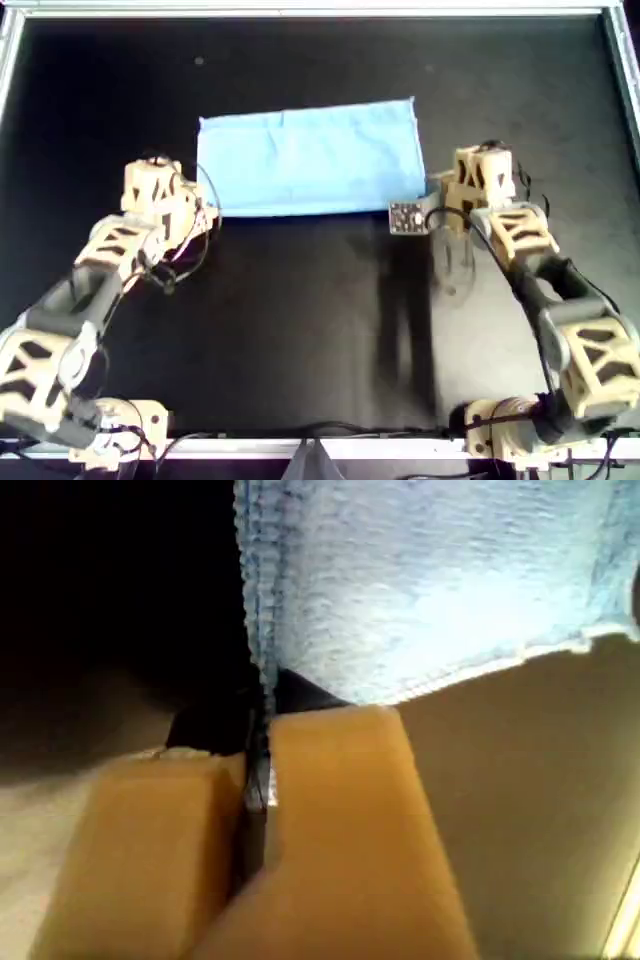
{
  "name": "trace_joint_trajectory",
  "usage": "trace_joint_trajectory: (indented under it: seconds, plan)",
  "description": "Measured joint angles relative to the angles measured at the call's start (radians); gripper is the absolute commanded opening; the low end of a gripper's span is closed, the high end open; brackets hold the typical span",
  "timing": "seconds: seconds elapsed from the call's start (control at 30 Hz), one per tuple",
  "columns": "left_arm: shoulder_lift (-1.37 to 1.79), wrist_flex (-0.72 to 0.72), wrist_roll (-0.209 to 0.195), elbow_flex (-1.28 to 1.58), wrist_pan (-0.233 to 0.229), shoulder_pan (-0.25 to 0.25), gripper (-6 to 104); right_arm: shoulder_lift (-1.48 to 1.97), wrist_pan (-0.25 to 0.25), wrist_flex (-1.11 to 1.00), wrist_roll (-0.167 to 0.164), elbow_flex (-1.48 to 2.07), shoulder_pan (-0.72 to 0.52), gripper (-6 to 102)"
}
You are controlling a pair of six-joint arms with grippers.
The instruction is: Fold a cloth
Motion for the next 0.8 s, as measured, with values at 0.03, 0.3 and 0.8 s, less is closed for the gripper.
trace_joint_trajectory:
  seconds: [0.03,0.3,0.8]
  plan:
    - [0.023,0.0,0.0,0.018,0.002,0.0,-1,0.02,0.0,0.0,-0.002,0.02,0.0,1]
    - [0.178,0.0,0.0,0.17,0.0,0.0,-1,0.236,-0.008,0.0,0.005,0.221,0.0,1]
    - [0.383,0.0,0.0,0.474,0.002,-0.023,-1,0.482,-0.012,0.0,0.008,0.523,0.003,1]
